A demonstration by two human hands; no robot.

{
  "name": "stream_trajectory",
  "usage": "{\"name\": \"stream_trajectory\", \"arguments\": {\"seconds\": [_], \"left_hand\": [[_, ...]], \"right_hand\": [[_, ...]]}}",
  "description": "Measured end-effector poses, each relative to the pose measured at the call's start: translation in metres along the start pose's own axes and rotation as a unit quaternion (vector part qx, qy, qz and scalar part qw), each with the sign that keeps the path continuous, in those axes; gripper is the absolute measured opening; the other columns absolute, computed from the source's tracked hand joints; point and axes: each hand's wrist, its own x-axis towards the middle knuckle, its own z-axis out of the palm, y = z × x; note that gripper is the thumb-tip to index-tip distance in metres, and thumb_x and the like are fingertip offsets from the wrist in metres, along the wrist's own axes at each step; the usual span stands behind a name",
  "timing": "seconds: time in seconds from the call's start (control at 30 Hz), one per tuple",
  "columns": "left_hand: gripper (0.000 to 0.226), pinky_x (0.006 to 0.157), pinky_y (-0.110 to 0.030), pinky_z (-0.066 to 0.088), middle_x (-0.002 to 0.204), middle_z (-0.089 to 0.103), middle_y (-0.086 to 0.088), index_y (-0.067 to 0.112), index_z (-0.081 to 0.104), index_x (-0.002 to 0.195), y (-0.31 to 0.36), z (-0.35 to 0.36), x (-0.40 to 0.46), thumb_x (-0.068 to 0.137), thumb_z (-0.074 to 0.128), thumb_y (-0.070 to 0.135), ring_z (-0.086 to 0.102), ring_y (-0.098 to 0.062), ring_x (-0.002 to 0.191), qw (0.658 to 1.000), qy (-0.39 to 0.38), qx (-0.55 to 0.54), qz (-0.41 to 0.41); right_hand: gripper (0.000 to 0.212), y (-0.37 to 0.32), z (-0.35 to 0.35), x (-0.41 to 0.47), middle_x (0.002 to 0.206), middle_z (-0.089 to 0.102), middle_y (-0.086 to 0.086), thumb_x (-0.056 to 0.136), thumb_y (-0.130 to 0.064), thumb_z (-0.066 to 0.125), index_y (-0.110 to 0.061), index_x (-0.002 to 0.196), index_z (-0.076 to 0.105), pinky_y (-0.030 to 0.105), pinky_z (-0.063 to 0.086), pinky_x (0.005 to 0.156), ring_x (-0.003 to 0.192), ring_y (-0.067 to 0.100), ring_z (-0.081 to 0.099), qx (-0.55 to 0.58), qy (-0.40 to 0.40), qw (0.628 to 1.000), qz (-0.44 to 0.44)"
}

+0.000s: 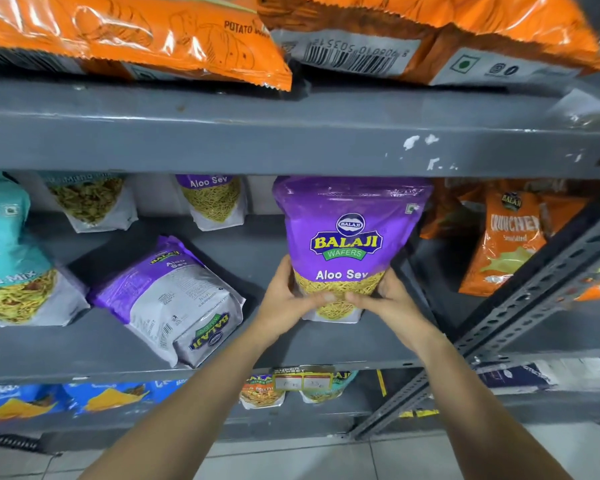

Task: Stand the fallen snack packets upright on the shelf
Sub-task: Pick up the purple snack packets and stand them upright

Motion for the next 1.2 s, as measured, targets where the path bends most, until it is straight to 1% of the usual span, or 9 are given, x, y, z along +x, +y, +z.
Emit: {"name": "stream_trajectory", "arguments": {"seconds": [0.23, 0.33, 0.43, 0.6, 0.67, 0.77, 0.97, 1.1, 1.2], "left_hand": [[0.066, 0.090, -0.036, 0.059, 0.113, 0.075, 0.004, 0.027, 0.061, 0.115, 0.014, -0.006, 0.015, 0.057, 0.092, 0.031, 0.071, -0.013, 0.103, 0.998, -0.009, 0.066, -0.016], [0.058, 0.088, -0.038, 0.059, 0.110, 0.076, -0.003, 0.017, 0.065, 0.113, 0.032, -0.008, 0.026, 0.062, 0.092, 0.015, 0.073, -0.018, 0.099, 0.999, -0.009, 0.045, 0.001], [0.066, 0.090, -0.045, 0.059, 0.109, 0.077, -0.009, 0.008, 0.067, 0.112, 0.048, -0.006, 0.034, 0.054, 0.093, 0.025, 0.073, -0.024, 0.098, 0.997, -0.024, 0.070, 0.003], [0.032, 0.075, -0.028, 0.060, 0.088, 0.078, 0.003, 0.010, 0.069, 0.099, 0.079, -0.004, 0.037, 0.073, 0.082, -0.001, 0.074, -0.010, 0.078, 1.000, 0.000, 0.004, 0.009], [0.026, 0.072, -0.023, 0.059, 0.079, 0.078, 0.009, 0.015, 0.069, 0.089, 0.099, -0.003, 0.041, 0.074, 0.080, -0.004, 0.072, -0.005, 0.072, 0.999, 0.027, -0.023, 0.037], [0.027, 0.069, -0.019, 0.057, 0.073, 0.077, 0.015, 0.022, 0.071, 0.081, 0.124, -0.005, 0.047, 0.075, 0.078, -0.004, 0.071, 0.001, 0.071, 0.993, 0.078, -0.052, 0.075], [0.017, 0.083, -0.029, 0.053, 0.086, 0.075, -0.001, 0.008, 0.070, 0.094, 0.112, -0.058, 0.013, 0.081, 0.077, 0.015, 0.067, -0.012, 0.079, 0.967, 0.235, 0.043, 0.093], [0.044, 0.093, -0.043, 0.049, 0.110, 0.070, -0.010, 0.016, 0.063, 0.111, 0.055, -0.126, -0.058, 0.073, 0.083, 0.027, 0.064, -0.027, 0.103, 0.876, 0.411, 0.253, -0.005], [0.082, 0.095, -0.051, 0.050, 0.115, 0.064, -0.018, 0.007, 0.058, 0.118, 0.013, -0.159, -0.082, 0.054, 0.090, 0.045, 0.061, -0.038, 0.110, 0.825, 0.500, 0.201, -0.167]], "right_hand": [[0.071, -0.012, 0.001, 0.005, 0.118, 0.073, 0.010, 0.059, -0.025, 0.091, -0.013, 0.123, 0.062, 0.045, 0.054, 0.096, 0.112, 0.029, 0.068, 0.034, 0.015, 0.999, -0.036], [0.071, -0.029, -0.004, 0.008, 0.117, 0.074, 0.012, 0.053, -0.039, 0.092, -0.014, 0.115, 0.068, 0.042, 0.053, 0.095, 0.108, 0.029, 0.069, 0.103, 0.033, 0.993, -0.051], [0.061, -0.040, -0.003, 0.012, 0.104, 0.077, 0.007, 0.046, -0.042, 0.094, -0.017, 0.099, 0.075, 0.040, 0.056, 0.091, 0.097, 0.024, 0.072, 0.136, 0.077, 0.986, -0.066], [0.015, -0.072, -0.003, 0.009, 0.080, 0.078, -0.008, 0.076, -0.018, 0.076, -0.016, 0.090, 0.070, 0.023, 0.057, 0.070, 0.073, 0.006, 0.072, 0.159, 0.101, 0.975, -0.115], [0.009, -0.090, -0.002, 0.009, 0.076, 0.077, -0.010, 0.087, -0.008, 0.067, -0.017, 0.088, 0.067, 0.022, 0.056, 0.070, 0.070, 0.004, 0.070, 0.158, 0.137, 0.968, -0.135], [0.022, -0.104, 0.000, 0.014, 0.087, 0.079, -0.004, 0.072, -0.021, 0.081, -0.019, 0.091, 0.069, 0.036, 0.056, 0.090, 0.085, 0.015, 0.070, 0.174, 0.207, 0.946, -0.179], [0.032, -0.077, 0.036, -0.026, 0.084, 0.056, -0.010, 0.078, -0.010, 0.078, -0.019, 0.098, 0.055, 0.020, 0.045, 0.071, 0.071, -0.003, 0.051, 0.074, 0.466, 0.847, -0.247], [0.028, -0.038, 0.105, -0.051, 0.067, 0.058, -0.016, 0.083, -0.014, 0.075, -0.032, 0.080, 0.053, 0.021, 0.043, 0.065, 0.061, 0.000, 0.049, -0.009, 0.351, 0.893, -0.282], [0.026, -0.035, 0.162, -0.028, 0.055, 0.052, -0.003, 0.085, -0.008, 0.071, -0.021, 0.072, 0.053, 0.020, 0.039, 0.055, 0.052, 0.005, 0.046, -0.021, 0.226, 0.948, -0.223]]}}
